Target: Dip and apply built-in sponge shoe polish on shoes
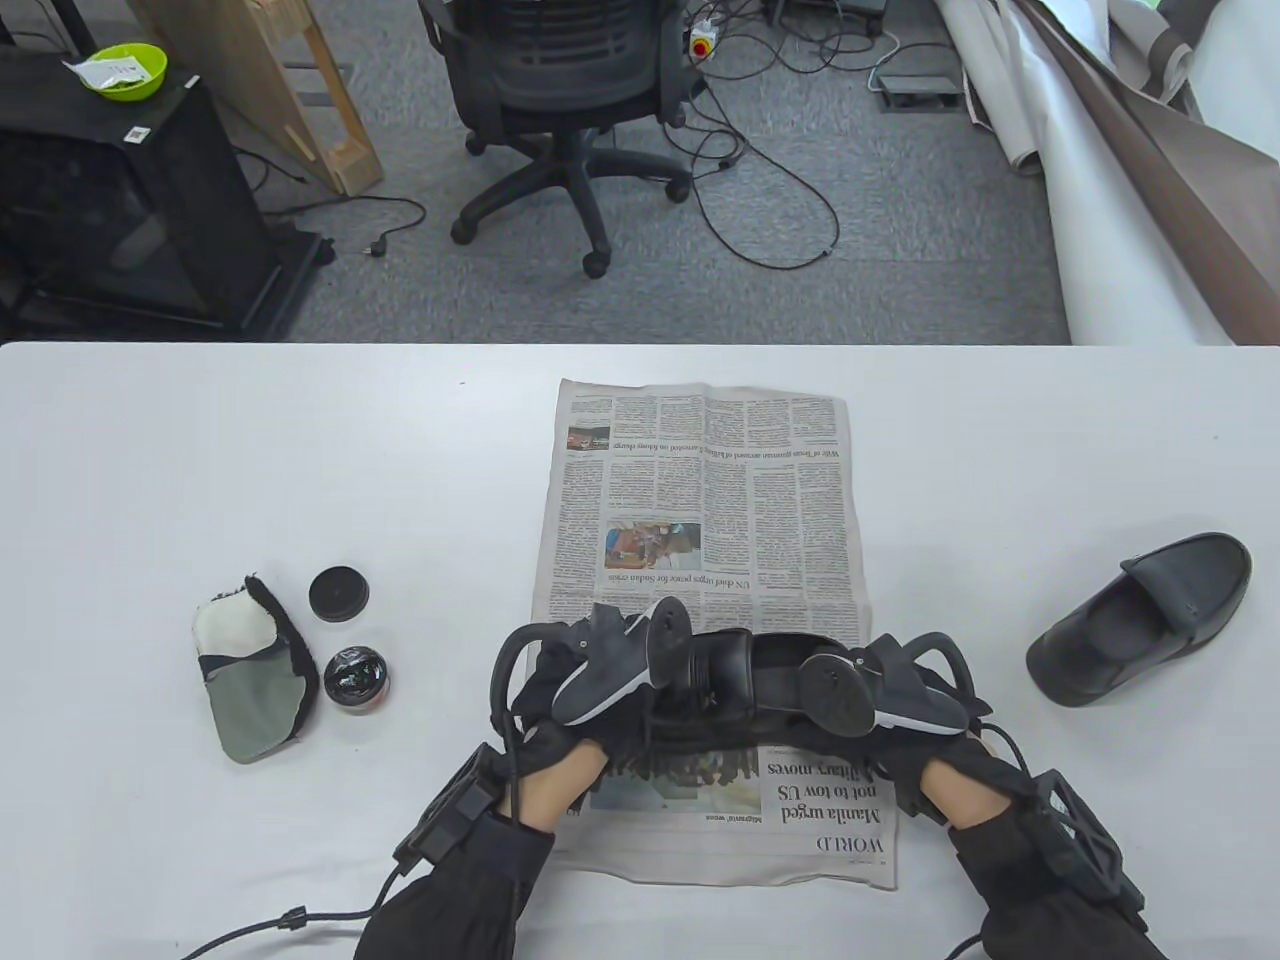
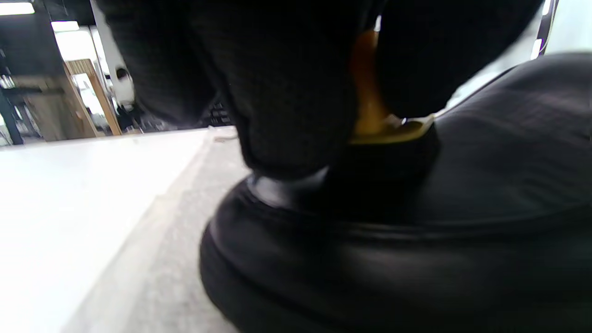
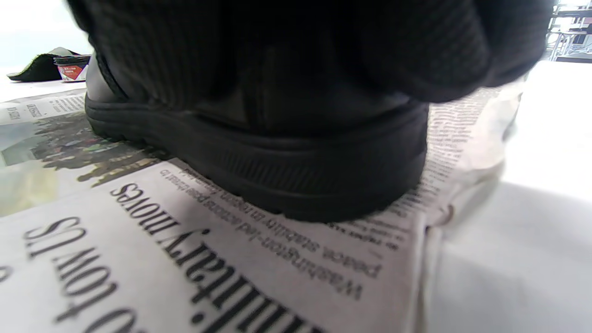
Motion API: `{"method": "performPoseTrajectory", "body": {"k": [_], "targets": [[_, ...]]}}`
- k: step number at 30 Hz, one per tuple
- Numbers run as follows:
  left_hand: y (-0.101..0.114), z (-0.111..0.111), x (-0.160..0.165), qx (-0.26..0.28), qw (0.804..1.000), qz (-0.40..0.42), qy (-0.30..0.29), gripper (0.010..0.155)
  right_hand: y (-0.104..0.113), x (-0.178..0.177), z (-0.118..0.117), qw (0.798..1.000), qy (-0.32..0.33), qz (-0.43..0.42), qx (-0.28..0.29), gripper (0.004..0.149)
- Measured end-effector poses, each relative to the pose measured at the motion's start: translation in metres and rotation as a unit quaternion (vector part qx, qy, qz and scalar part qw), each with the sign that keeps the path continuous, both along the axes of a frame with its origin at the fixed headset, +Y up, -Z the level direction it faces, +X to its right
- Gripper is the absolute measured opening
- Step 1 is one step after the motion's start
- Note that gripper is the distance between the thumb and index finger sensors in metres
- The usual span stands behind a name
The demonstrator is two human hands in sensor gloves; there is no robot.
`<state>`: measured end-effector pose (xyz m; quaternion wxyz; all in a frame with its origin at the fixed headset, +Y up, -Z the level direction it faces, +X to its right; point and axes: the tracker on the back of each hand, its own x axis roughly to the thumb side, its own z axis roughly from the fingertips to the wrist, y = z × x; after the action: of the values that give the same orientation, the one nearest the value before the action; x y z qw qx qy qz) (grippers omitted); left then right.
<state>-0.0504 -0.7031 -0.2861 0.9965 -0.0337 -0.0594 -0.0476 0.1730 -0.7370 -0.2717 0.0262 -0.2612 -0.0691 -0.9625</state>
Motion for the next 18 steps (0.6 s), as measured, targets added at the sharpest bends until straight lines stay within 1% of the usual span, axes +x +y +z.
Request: {"method": "performPoseTrajectory", "body": {"k": [1, 3, 6, 8, 12, 14, 18], "targets": [[-0.001, -0.002, -0.001, 0.016, 1.000, -0.007, 0.008, 0.050, 0.000, 0.000, 0.000, 1.000, 0.001, -0.001, 0.000, 0.040], [-0.003, -0.006, -0.006, 0.020, 0.999, -0.030, 0.021, 0.050, 0.000, 0.000, 0.000, 1.000, 0.002, -0.003, 0.002, 0.041], [-0.003, -0.010, -0.018, -0.001, 0.999, -0.017, 0.041, 0.050, 0.000, 0.000, -0.001, 1.000, 0.001, -0.005, 0.002, 0.041], [0.000, -0.009, -0.022, -0.009, 0.999, -0.018, 0.045, 0.050, 0.000, 0.000, 0.000, 1.000, -0.002, -0.003, 0.005, 0.042], [0.005, -0.003, -0.025, -0.042, 0.998, -0.014, 0.037, 0.050, 0.000, 0.000, 0.000, 1.000, -0.006, 0.002, 0.009, 0.042], [0.007, 0.003, -0.023, -0.070, 0.997, -0.011, 0.019, 0.050, 0.000, 0.000, 0.001, 1.000, -0.008, 0.003, 0.011, 0.041], [0.006, 0.010, -0.013, -0.095, 0.995, 0.011, -0.008, 0.050, 0.000, 0.000, 0.000, 1.000, -0.008, 0.003, 0.009, 0.041]]}}
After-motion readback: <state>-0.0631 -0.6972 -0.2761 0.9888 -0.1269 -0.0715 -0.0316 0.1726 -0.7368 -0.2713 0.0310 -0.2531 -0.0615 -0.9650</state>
